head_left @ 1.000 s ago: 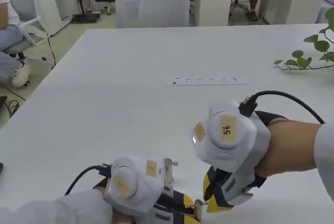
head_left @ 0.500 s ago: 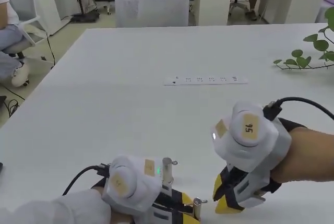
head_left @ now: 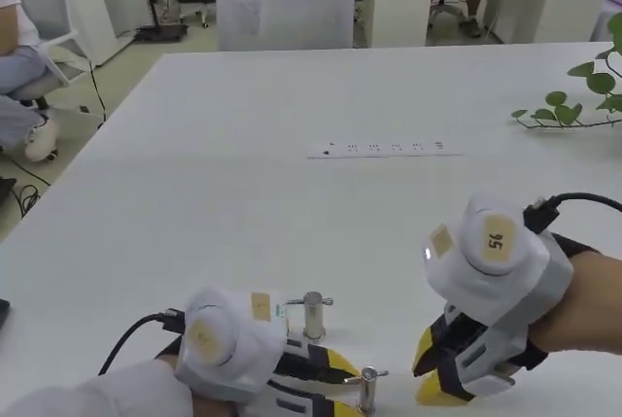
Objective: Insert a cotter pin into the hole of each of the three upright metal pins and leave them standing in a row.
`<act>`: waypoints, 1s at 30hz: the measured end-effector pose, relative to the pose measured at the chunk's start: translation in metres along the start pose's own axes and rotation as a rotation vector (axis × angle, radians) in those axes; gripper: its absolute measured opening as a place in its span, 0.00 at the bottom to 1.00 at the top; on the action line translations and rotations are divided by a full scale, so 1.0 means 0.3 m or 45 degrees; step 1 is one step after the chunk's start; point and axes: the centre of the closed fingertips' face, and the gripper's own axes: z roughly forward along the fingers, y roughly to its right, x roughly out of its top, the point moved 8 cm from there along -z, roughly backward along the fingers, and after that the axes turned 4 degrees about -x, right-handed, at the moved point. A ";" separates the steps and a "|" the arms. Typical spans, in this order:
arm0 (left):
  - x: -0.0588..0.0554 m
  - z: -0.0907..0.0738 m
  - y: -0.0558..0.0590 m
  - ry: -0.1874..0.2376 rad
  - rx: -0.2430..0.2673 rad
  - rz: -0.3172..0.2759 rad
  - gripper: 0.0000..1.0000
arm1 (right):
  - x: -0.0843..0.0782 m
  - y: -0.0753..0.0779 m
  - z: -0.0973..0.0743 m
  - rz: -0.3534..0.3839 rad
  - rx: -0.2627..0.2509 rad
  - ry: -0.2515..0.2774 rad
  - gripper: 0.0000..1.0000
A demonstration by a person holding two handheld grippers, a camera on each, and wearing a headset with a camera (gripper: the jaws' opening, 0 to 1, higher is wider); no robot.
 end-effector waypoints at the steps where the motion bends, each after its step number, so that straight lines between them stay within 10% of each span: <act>1: 0.000 -0.006 0.002 0.006 0.003 -0.006 0.24 | -0.001 -0.002 0.001 0.008 -0.001 0.011 0.18; 30: -0.033 -0.294 0.103 0.168 0.229 -0.158 0.55 | -0.014 -0.031 0.091 0.169 -0.038 0.343 0.29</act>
